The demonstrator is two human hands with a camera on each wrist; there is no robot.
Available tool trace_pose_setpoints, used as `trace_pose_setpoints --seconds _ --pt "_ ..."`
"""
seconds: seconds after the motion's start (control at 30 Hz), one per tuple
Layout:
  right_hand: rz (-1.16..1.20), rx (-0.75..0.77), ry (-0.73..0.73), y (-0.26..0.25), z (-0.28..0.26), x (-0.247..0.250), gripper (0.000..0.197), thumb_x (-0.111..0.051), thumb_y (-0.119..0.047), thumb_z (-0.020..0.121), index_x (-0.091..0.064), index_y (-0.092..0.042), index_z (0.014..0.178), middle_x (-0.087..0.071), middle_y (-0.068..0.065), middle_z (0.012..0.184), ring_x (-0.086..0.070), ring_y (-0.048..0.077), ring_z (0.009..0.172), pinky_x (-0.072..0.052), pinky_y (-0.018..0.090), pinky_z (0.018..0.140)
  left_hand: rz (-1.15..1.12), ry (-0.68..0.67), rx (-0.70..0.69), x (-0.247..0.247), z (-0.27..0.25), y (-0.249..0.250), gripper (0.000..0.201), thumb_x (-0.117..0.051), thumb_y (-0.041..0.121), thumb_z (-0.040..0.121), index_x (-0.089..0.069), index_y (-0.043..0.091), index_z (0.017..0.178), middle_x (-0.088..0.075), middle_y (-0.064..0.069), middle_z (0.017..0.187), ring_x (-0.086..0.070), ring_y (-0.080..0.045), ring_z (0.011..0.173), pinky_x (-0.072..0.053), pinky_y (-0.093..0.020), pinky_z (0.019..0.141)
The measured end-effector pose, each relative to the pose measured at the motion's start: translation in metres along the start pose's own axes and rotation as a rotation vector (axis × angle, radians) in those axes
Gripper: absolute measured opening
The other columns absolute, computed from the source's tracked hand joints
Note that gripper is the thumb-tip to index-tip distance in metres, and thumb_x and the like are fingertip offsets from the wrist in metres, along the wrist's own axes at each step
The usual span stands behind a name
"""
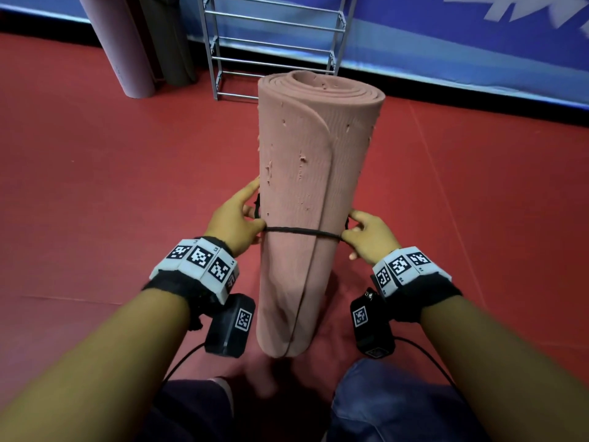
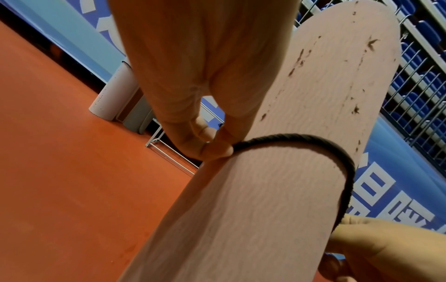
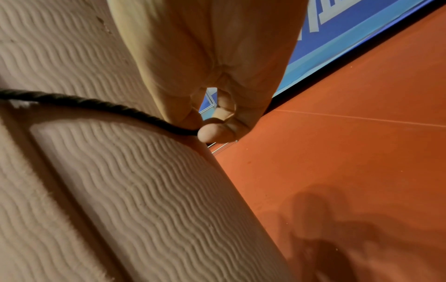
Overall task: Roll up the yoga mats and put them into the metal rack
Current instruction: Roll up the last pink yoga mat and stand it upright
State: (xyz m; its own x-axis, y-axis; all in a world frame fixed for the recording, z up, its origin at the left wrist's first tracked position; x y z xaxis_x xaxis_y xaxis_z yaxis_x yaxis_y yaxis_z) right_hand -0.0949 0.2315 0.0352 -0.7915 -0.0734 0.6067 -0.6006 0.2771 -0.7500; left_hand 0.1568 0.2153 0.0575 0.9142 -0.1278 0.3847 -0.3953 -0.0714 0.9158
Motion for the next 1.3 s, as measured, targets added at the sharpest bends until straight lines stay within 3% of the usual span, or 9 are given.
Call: trace_pose_setpoints --seconds 0.2,0.33,0.5,0.63,0.7,0.8,0.87,1.1,1.3 --pt "-0.065 -0.025 0.014 0.016 -0.005 -0.007 0.052 -0.057 -0.005 0.088 -0.057 -0.025 0.136 -0.046 -0.006 0.045 -0.049 0.007 0.03 -0.033 0.012 0.038 0.067 -0.038 0.028 -0.01 -0.004 -0.014 0.08 -0.057 -0.008 0.085 -0.04 0.042 0.144 -0.053 -0.009 0.076 -0.049 -0.018 0.057 -0.045 -0.02 0.049" --pt "-0.145 -0.025 -0.004 0.025 -0.009 -0.013 0.048 -0.057 -0.006 0.087 -0.061 -0.027 0.13 -0.055 -0.002 0.057 -0.049 0.004 0.029 -0.034 0.008 0.041 0.134 -0.072 0.066 -0.02 -0.009 -0.03 0.079 -0.059 -0.004 0.084 -0.039 0.045 0.143 -0.052 -0.009 0.076 -0.046 -0.021 0.059 -0.045 -0.032 0.061" --pt "-0.164 -0.056 -0.026 0.031 -0.012 -0.019 0.045 -0.059 -0.007 0.087 -0.062 -0.026 0.129 -0.057 -0.001 0.06 -0.048 0.003 0.028 -0.035 0.008 0.04 0.15 -0.097 0.081 -0.026 -0.012 -0.032 0.078 -0.058 -0.003 0.084 -0.039 0.044 0.143 -0.051 -0.01 0.075 -0.045 -0.021 0.06 -0.044 -0.032 0.061" --pt "0.001 -0.045 -0.044 0.029 -0.012 -0.023 0.062 -0.059 -0.002 0.086 -0.049 -0.028 0.141 -0.054 -0.004 0.057 -0.054 0.008 0.038 -0.045 0.015 0.048 0.154 -0.039 0.065 -0.019 -0.017 -0.025 0.072 -0.058 -0.003 0.084 -0.041 0.038 0.141 -0.055 -0.01 0.078 -0.048 -0.021 0.058 -0.043 -0.031 0.06" --pt "0.146 -0.012 -0.064 0.027 -0.011 -0.026 0.072 -0.056 0.007 0.086 -0.038 -0.026 0.148 -0.049 -0.007 0.048 -0.053 0.01 0.045 -0.05 0.025 0.052 0.117 -0.032 0.066 -0.014 -0.02 -0.023 0.067 -0.06 -0.003 0.084 -0.042 0.039 0.132 -0.057 -0.007 0.081 -0.053 -0.02 0.06 -0.048 -0.035 0.062" --pt "0.255 -0.018 -0.071 0.023 -0.011 -0.024 0.068 -0.049 0.012 0.089 -0.037 -0.019 0.148 -0.045 -0.004 0.05 -0.05 0.004 0.042 -0.049 0.02 0.047 -0.044 -0.097 0.109 -0.013 -0.024 -0.024 0.062 -0.061 -0.007 0.083 -0.045 0.047 0.109 -0.054 -0.006 0.083 -0.057 -0.02 0.07 -0.057 -0.037 0.067" --pt "0.295 -0.05 -0.078 0.021 -0.012 -0.023 0.062 -0.044 0.01 0.092 -0.04 -0.017 0.147 -0.045 0.003 0.059 -0.05 0.002 0.041 -0.051 0.017 0.047 -0.12 -0.136 0.134 -0.014 -0.025 -0.023 0.061 -0.061 -0.01 0.083 -0.047 0.046 0.103 -0.053 -0.005 0.082 -0.056 -0.017 0.072 -0.057 -0.037 0.069" --pt "0.578 -0.275 -0.246 0.025 -0.024 -0.027 0.053 -0.047 0.002 0.091 -0.054 -0.04 0.123 -0.054 -0.001 0.079 -0.052 0.011 0.063 -0.054 0.027 0.06 -0.371 -0.226 0.252 -0.025 -0.03 -0.017 0.058 -0.061 -0.012 0.085 -0.051 0.03 0.124 -0.052 -0.002 0.078 -0.058 -0.016 0.076 -0.059 -0.032 0.064" --pt "0.654 -0.324 -0.273 0.027 -0.024 -0.027 0.053 -0.049 0.01 0.09 -0.056 -0.038 0.111 -0.059 0.003 0.072 -0.058 0.012 0.057 -0.05 0.018 0.046 -0.456 -0.219 0.308 -0.03 -0.033 -0.017 0.057 -0.062 -0.013 0.084 -0.05 0.023 0.126 -0.049 -0.006 0.079 -0.059 -0.016 0.071 -0.061 -0.032 0.062"
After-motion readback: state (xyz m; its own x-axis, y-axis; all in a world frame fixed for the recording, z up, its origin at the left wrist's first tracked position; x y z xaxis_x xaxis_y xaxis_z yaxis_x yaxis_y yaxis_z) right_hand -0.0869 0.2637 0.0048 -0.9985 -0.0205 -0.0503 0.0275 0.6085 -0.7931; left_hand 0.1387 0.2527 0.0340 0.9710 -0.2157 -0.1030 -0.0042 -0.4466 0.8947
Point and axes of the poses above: each hand's wrist, its own z-axis towards the middle knuckle, its own x-axis out of the back of the hand, y = z × x, the point moved 9 cm from there along z, towards the middle knuckle
